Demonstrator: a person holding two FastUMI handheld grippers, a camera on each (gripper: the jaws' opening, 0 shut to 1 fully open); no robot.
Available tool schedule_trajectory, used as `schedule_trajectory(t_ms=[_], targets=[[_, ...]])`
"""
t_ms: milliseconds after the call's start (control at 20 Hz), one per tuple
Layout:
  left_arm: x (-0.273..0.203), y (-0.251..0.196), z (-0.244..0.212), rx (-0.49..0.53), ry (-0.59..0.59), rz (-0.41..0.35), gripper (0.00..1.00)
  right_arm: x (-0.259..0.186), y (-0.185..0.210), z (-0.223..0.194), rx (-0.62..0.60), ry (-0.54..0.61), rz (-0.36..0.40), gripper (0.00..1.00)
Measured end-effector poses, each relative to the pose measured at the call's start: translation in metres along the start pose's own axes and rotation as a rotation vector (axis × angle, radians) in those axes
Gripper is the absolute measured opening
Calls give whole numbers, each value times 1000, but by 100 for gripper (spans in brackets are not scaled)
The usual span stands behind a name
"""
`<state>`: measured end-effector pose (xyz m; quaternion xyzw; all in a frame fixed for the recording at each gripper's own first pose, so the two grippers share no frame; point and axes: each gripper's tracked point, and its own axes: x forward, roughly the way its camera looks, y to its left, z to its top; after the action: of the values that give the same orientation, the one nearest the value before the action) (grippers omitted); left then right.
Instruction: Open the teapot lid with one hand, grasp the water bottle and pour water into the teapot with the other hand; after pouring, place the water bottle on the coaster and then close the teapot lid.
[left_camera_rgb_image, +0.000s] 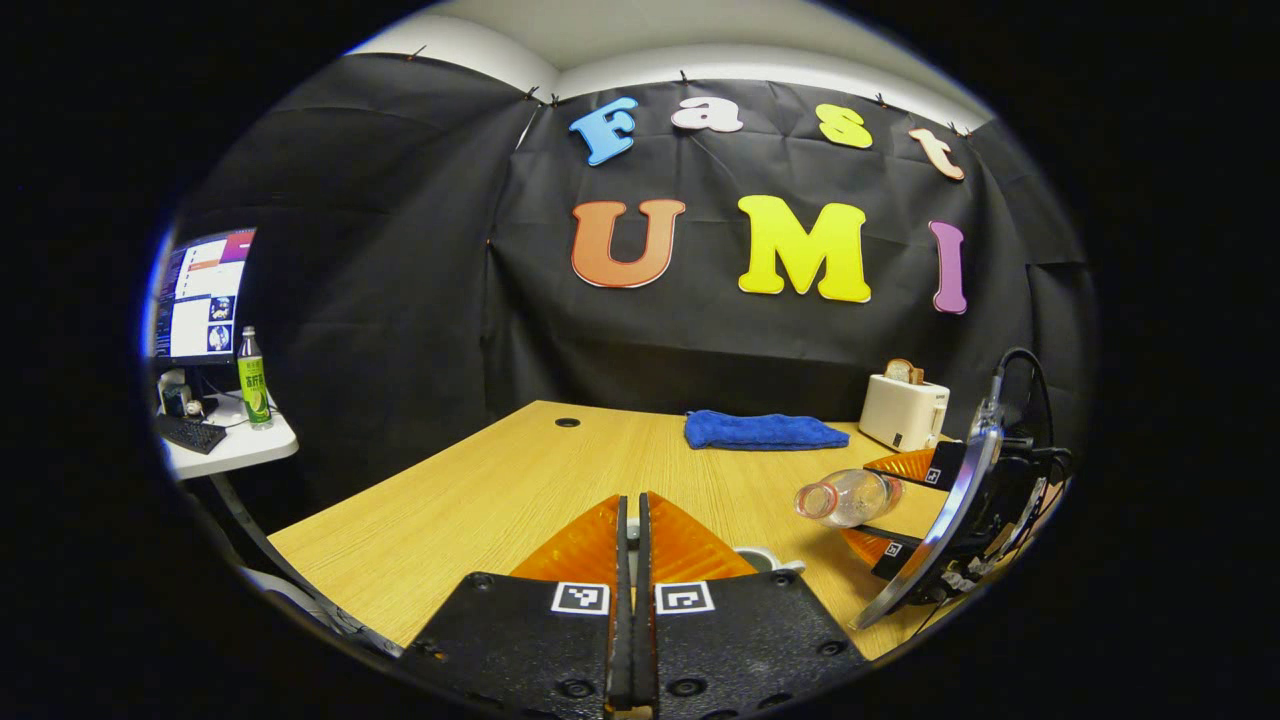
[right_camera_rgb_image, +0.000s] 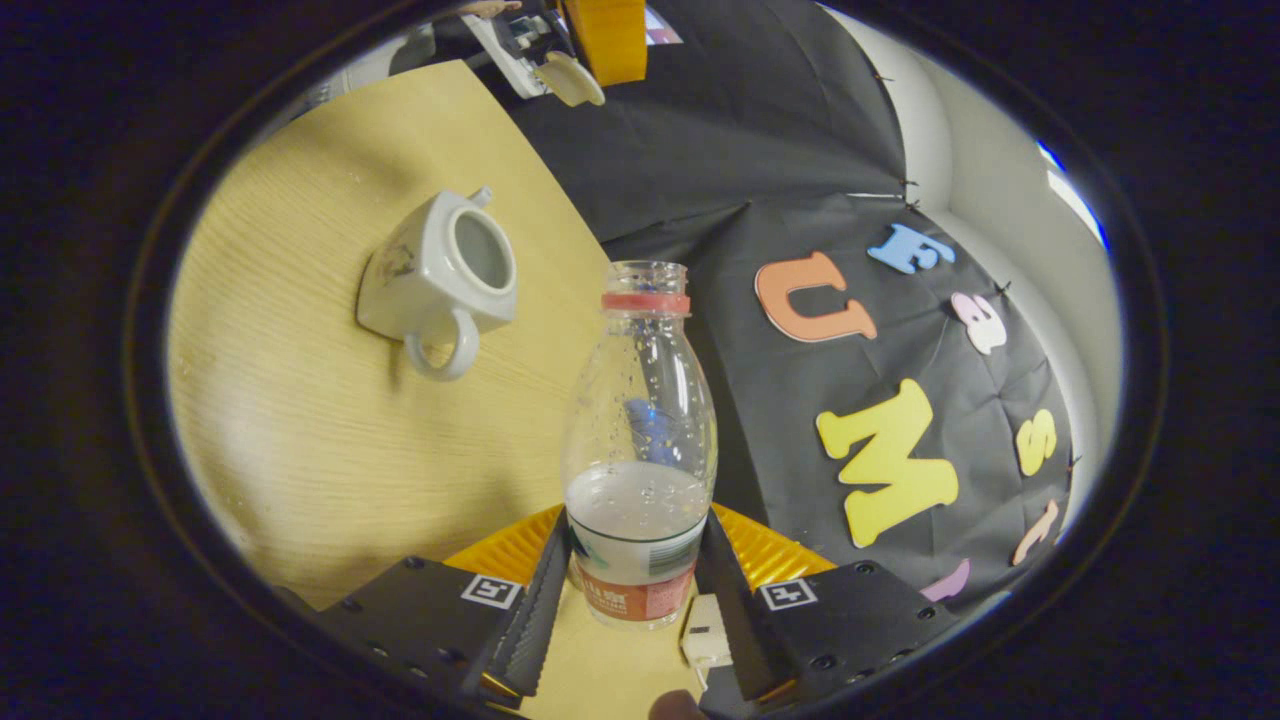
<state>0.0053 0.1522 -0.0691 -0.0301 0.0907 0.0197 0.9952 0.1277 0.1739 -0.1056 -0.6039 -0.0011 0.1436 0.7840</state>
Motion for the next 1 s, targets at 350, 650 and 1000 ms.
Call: schedule_trajectory(t_ms=[350, 650, 1000], targets=[[-1, 6, 3, 3, -13, 7, 3, 7, 0, 9, -175, -29, -23, 72], [-4, 9, 6, 10, -18, 13, 2, 6, -1, 18, -270, -48, -33, 72], [-5, 9, 9, 17, -23, 6, 3, 6, -6, 23, -379, -62, -58, 72]])
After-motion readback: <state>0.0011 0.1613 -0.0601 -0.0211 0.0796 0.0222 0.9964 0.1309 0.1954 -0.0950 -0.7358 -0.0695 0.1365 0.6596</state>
